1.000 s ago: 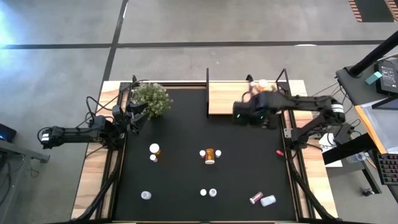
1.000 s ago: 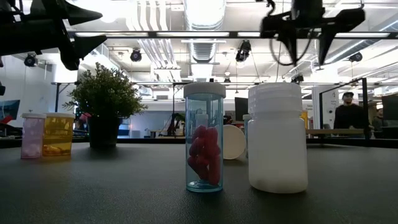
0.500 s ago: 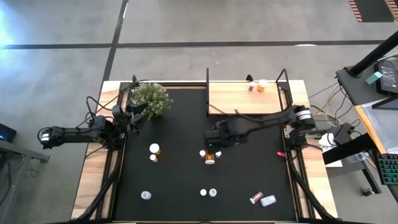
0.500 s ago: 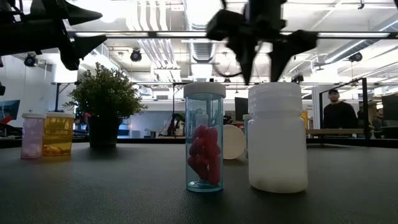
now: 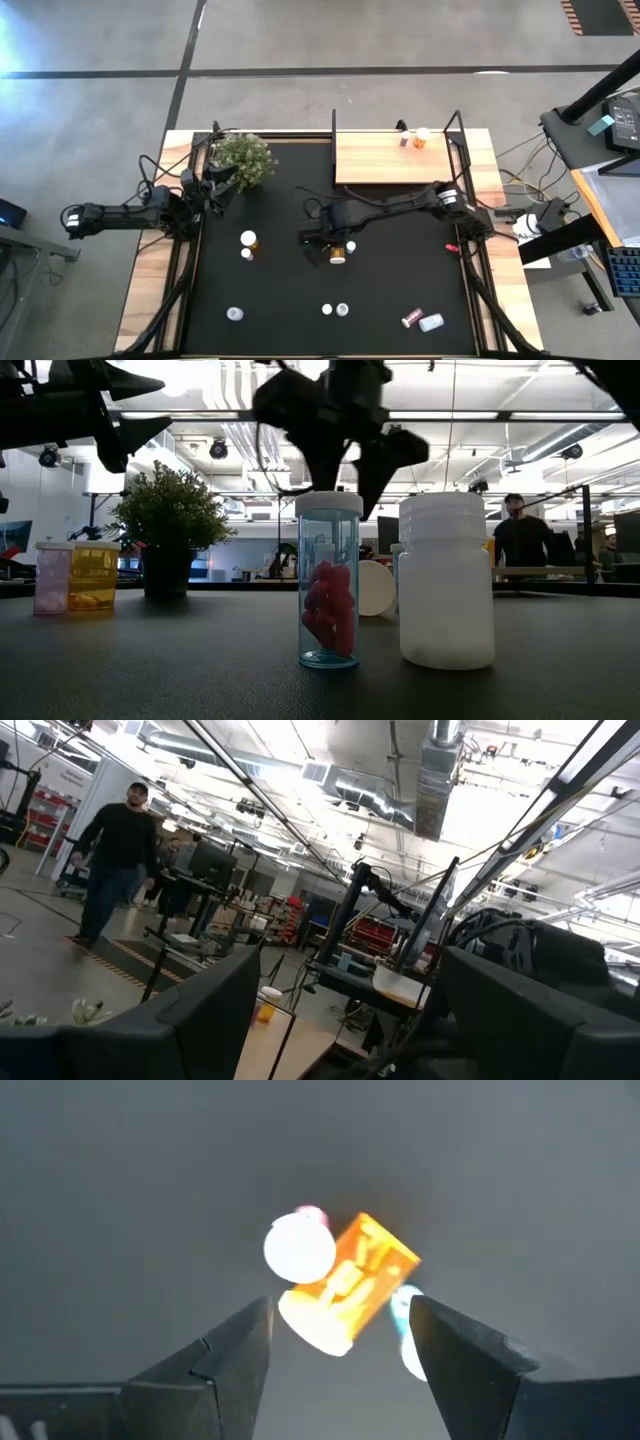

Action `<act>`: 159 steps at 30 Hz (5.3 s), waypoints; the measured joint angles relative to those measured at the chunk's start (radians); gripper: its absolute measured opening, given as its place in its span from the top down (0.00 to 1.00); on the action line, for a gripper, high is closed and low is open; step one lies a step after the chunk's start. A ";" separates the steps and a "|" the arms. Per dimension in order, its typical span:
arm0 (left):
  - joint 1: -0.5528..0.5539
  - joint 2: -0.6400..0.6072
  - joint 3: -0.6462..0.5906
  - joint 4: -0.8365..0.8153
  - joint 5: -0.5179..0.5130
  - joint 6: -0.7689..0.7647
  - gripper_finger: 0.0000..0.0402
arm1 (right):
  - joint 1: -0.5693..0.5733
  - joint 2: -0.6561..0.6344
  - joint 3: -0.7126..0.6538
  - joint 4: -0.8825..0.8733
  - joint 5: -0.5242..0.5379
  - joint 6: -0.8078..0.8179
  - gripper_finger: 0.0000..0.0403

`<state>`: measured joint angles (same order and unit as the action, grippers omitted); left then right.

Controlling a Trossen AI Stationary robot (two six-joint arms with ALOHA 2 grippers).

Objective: Pick and place medicine bottles onto shelf by color
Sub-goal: Put the top left pink pill bottle on the shelf

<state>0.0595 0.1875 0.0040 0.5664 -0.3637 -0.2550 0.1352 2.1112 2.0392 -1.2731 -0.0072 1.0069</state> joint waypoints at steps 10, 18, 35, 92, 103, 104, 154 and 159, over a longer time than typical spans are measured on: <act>0.000 0.000 0.000 0.000 0.000 0.000 0.27 | 0.002 0.133 0.126 -0.039 -0.001 -0.092 0.44; 0.000 0.000 0.000 0.000 0.000 0.000 0.27 | -0.002 0.148 0.117 -0.030 0.007 -0.092 0.44; 0.000 0.000 0.000 0.000 0.000 0.000 0.27 | -0.003 0.148 0.100 0.000 0.007 -0.091 0.68; 0.000 0.000 0.000 0.000 0.000 0.000 0.27 | -0.766 -0.466 -0.542 0.155 0.241 0.260 0.73; 0.000 0.000 0.000 0.000 0.000 0.000 0.27 | -0.860 -0.393 -0.542 0.242 0.182 0.276 0.73; 0.000 0.000 0.000 0.000 0.000 0.000 0.27 | -0.863 -0.390 -0.542 0.244 0.182 0.276 0.73; 0.000 0.000 0.000 0.000 0.000 0.000 0.27 | -0.908 -0.387 -0.562 0.289 0.191 0.274 0.66; 0.000 0.000 0.000 0.000 0.000 0.000 0.27 | -0.908 -0.387 -0.569 0.288 0.190 0.274 0.67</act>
<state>0.0597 0.1875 0.0044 0.5667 -0.3637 -0.2548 -0.7724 1.7245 1.4706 -0.9856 0.1830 1.2806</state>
